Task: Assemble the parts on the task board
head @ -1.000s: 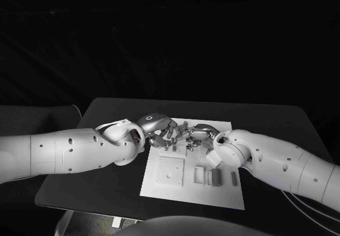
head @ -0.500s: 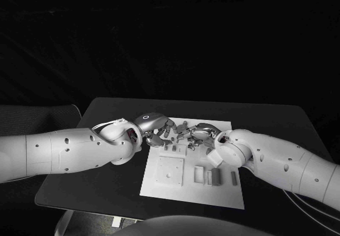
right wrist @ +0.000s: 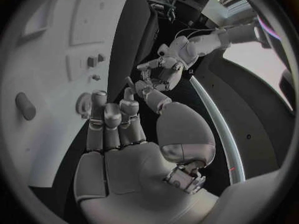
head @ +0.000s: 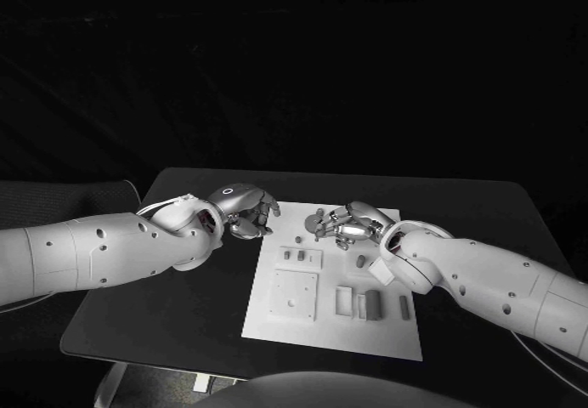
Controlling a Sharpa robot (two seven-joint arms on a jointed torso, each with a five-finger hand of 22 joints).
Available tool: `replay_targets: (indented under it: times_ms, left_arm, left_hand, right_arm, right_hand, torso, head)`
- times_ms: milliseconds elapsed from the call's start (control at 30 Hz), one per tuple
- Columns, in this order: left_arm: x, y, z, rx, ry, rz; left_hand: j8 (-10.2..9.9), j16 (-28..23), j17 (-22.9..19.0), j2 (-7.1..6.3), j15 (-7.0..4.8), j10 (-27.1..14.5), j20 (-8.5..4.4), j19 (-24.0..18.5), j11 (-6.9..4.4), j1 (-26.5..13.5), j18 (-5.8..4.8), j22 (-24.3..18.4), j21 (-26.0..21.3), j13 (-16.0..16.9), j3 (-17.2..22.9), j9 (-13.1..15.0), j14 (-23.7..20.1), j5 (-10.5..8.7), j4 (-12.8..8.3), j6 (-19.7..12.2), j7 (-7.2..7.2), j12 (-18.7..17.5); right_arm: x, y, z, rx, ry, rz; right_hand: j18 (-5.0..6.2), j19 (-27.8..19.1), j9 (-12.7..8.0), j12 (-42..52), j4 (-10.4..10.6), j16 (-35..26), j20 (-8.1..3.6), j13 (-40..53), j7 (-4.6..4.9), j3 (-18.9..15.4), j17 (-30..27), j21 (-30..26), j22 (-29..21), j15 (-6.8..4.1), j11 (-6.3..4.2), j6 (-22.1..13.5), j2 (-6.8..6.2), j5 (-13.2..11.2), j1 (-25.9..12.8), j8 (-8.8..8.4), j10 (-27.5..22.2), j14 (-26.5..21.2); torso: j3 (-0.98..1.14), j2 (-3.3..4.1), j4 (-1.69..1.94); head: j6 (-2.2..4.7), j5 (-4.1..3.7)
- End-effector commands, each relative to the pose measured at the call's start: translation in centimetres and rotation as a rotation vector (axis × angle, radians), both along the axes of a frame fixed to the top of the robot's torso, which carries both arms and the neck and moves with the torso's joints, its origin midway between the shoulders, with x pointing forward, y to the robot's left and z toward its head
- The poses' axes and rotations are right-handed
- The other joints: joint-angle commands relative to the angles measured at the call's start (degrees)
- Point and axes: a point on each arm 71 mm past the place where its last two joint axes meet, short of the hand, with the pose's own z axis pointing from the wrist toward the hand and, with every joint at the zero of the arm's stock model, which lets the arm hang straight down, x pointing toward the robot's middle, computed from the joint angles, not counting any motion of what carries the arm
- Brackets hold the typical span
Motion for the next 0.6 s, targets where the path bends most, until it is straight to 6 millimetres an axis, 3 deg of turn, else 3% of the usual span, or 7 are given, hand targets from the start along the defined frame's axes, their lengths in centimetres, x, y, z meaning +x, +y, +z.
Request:
replay_targets:
  times_ms: [33, 267, 600]
  left_arm:
    - [0.6, 0.5, 0.2, 0.005, -0.019, 0.0]
    - [1.7, 1.5, 0.3, 0.01, -0.022, 0.036]
    - [2.8, 3.3, 0.7, -0.255, 0.146, 0.251]
  left_hand:
    - [0.3, -0.26, -0.06, -0.35, -0.06, -0.4, -0.1, -0.23, 0.15, -0.04, 1.55, 1.02, -0.23, -0.08, -0.35, 0.12, -0.39, 0.24, -0.05, 0.26, 0.15, -0.03]
    - [0.4, -0.27, -0.08, -0.16, -0.02, -0.4, -0.09, -0.21, 0.22, 0.0, 1.54, 1.01, -0.27, -0.09, -0.27, 0.17, -0.39, 0.24, 0.01, 0.41, 0.25, -0.03]
    - [0.52, -0.16, -0.1, 0.61, 0.12, -0.49, -0.05, -0.01, 0.52, -0.27, 1.59, 1.04, -0.28, -0.17, -0.21, 0.25, -0.27, 0.24, 0.4, 0.54, 0.66, -0.11]
  right_arm:
    - [-0.5, 0.5, 1.0, -0.034, -0.251, 0.059]
    - [-2.2, 1.0, 0.5, -0.059, -0.415, 0.121]
    - [-4.2, 1.6, -1.7, -0.099, -0.524, 0.189]
  right_hand:
    - [0.8, 0.1, 1.15, -0.33, 0.02, 0.32, -0.32, -0.09, -0.45, 0.25, -0.07, 0.35, 0.89, -1.54, -0.25, 3.17, 0.11, -0.41, 0.69, 0.03, 0.33, 0.72]
    - [0.8, 0.41, 0.96, -0.49, -0.01, 0.41, -0.63, -0.21, -0.64, 0.23, -0.11, 0.64, 0.89, -1.74, -0.45, 3.7, -0.48, -0.65, 1.33, -0.14, 0.82, 1.12]
    - [0.8, 0.66, 0.43, -0.84, -0.01, 0.37, -0.94, -0.41, -0.73, 0.17, -0.2, 0.87, 0.84, -1.92, -0.56, 4.13, -1.26, -1.1, 2.1, -0.62, 1.34, 1.5]
  torso:
    - [0.01, 0.03, -0.03]
    - [0.02, 0.02, -0.1]
    - [0.02, 0.24, -0.01]
  head:
    - [0.01, 0.08]
    - [-0.1, 0.61]
    - [-0.89, 1.49]
